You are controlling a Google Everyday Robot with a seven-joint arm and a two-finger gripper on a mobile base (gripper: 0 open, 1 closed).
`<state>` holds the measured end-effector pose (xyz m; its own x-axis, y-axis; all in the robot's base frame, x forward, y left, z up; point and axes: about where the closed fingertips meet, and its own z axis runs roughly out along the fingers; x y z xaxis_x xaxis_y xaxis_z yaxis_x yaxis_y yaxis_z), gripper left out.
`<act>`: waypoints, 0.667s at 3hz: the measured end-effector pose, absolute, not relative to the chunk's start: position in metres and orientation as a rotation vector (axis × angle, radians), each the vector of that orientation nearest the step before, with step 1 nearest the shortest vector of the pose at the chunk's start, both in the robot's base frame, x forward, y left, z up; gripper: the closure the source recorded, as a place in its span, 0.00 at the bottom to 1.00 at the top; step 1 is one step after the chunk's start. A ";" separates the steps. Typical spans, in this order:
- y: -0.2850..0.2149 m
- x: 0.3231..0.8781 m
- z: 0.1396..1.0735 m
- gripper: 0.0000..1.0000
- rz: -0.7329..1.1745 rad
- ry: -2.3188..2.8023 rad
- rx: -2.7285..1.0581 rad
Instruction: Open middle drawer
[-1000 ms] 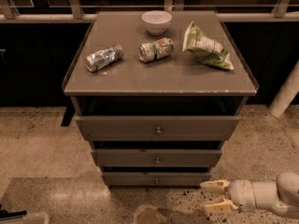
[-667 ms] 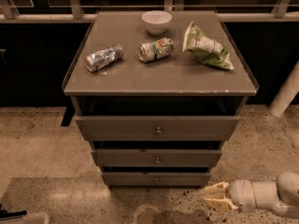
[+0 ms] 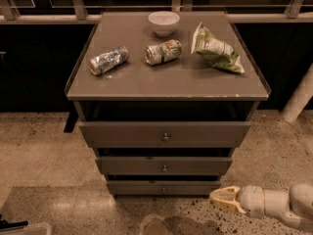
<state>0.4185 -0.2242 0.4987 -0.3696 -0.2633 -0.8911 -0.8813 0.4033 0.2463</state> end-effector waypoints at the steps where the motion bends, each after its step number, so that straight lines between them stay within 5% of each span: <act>1: -0.232 0.451 0.489 1.00 0.833 1.824 -0.907; 2: -0.242 0.477 0.477 1.00 0.699 1.810 -0.828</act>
Offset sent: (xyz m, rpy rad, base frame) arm 0.0879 -0.0394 -0.0343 -0.0827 -0.2463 -0.3829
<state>0.4771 -0.2418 0.4772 -0.2804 -0.2250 -0.9332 -0.7939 0.6008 0.0937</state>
